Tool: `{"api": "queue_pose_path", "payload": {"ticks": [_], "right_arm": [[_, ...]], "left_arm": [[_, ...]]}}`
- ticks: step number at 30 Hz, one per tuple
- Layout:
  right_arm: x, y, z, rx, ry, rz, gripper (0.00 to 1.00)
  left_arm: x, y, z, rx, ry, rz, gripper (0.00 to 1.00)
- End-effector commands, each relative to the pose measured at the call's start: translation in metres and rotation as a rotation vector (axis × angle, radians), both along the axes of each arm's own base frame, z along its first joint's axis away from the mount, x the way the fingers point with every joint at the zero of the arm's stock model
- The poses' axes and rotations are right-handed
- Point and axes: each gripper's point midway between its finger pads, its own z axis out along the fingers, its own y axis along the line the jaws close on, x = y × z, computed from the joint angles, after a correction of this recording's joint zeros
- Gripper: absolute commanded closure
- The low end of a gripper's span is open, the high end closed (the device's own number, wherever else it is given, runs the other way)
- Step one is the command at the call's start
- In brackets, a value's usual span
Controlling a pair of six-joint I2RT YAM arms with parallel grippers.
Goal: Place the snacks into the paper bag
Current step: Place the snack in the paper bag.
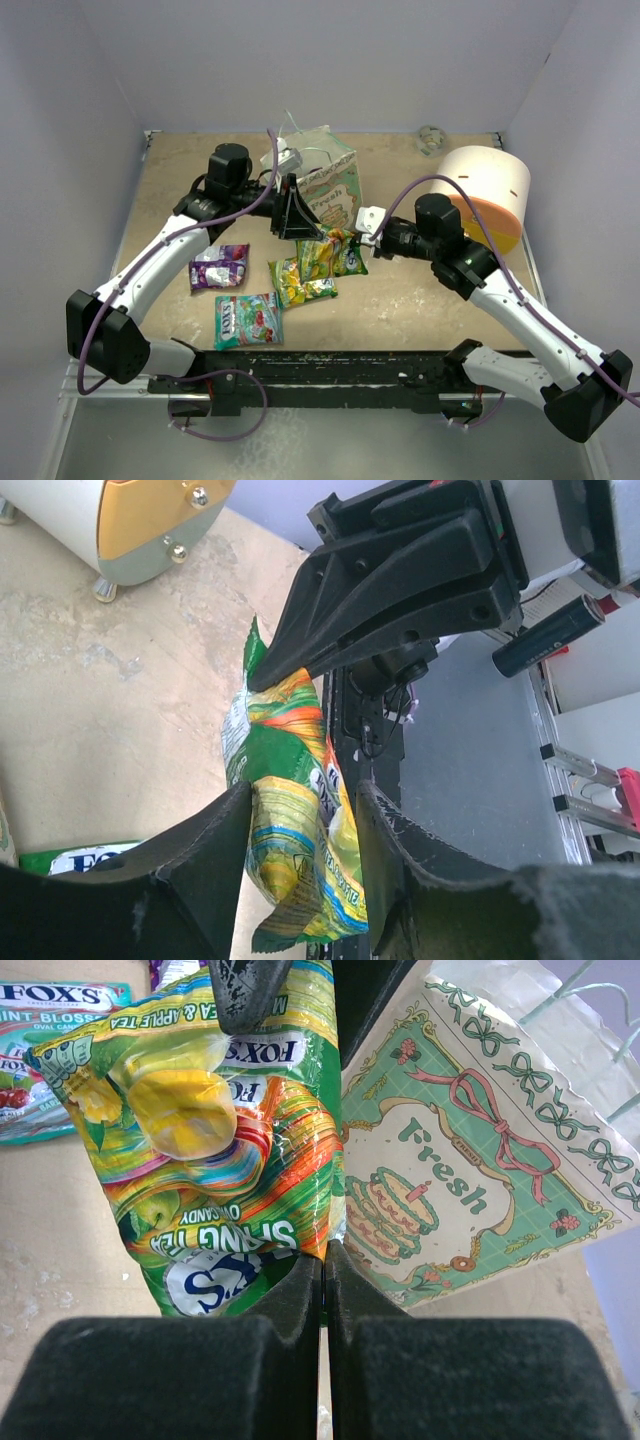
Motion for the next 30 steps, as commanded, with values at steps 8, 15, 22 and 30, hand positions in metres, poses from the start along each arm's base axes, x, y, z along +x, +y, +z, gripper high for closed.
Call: {"api": "queue_pose_path", "payload": {"ticks": [8,15,22,30], "right_arm": [[0.007,0.004,0.036,0.09,-0.093,-0.022,1.0],[0.005,0.003,0.026,0.066,-0.093,-0.005,1.0],[0.004,0.003,0.014,0.035,-0.071,0.004,0.53],[0.006,-0.002,0.013,0.031,-0.047,-0.009,0.27]], "left_arm": [[-0.011,0.001,0.002,-0.021,-0.058,-0.055,0.69],[-0.011,0.003,0.004,-0.019,-0.102,-0.063,0.93],[-0.015,0.009,0.012,-0.004,-0.197,-0.07,1.0],[-0.021,0.031,0.024,0.019,-0.313,-0.035,1.0]]}}
